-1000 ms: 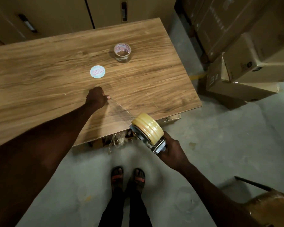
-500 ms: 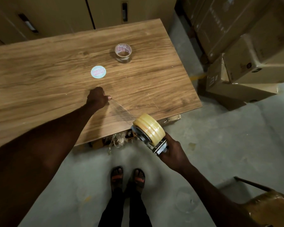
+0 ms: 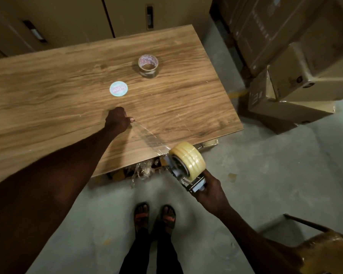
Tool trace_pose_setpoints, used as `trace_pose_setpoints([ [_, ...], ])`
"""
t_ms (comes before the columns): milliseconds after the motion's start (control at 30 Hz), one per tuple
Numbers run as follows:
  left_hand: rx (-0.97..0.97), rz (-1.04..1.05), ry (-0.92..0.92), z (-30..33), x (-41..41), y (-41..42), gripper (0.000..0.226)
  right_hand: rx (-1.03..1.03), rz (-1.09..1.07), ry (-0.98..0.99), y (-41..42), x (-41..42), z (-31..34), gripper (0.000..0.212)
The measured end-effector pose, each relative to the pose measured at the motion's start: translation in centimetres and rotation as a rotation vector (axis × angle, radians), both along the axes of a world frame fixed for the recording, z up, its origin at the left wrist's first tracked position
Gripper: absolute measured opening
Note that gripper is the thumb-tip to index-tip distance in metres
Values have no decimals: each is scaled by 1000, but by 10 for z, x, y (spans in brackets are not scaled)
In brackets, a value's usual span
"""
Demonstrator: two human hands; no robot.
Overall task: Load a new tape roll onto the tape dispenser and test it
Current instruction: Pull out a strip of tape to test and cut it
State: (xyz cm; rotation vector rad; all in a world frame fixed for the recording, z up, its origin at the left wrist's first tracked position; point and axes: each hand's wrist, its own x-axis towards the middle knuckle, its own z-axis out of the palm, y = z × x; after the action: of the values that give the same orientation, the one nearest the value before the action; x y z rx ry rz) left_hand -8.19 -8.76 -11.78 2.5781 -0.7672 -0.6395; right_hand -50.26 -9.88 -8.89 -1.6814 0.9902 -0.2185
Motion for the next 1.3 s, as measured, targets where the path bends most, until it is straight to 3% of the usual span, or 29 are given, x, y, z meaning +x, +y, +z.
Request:
trace_pose_setpoints([
  [100, 17, 5, -8, 0, 0, -1, 37, 168, -200, 55, 5, 10, -10, 43],
  [300, 4, 5, 6, -4, 4, -1, 34, 255, -368, 129, 18, -23, -29, 41],
  [467, -69, 33, 66, -2, 5, 4, 33, 266, -395, 74, 20, -21, -4, 40],
  [700, -103, 43, 97, 16, -13, 32, 16, 254, -302, -35, 1, 0, 50, 38],
  [833, -235, 168, 306, 41, -46, 65, 26, 379, -244, -125, -11, 30, 71, 40],
  [933, -459, 400, 677, 76, -73, 85, 52, 530, -197, -181, -7, 68, 83, 45],
  [1033, -535, 442, 872, 99, -86, 105, 50, 663, -143, -198, 7, 116, 85, 55],
  [1100, -567, 435, 856, 110, -85, 120, 50, 700, -54, -200, 16, 151, 81, 59],
  [1200, -582, 459, 682, 108, -59, 140, 64, 695, 95, -205, 25, 202, 81, 53],
  [1300, -559, 480, 580, 104, -21, 151, 62, 703, 147, -237, 30, 246, 78, 52],
])
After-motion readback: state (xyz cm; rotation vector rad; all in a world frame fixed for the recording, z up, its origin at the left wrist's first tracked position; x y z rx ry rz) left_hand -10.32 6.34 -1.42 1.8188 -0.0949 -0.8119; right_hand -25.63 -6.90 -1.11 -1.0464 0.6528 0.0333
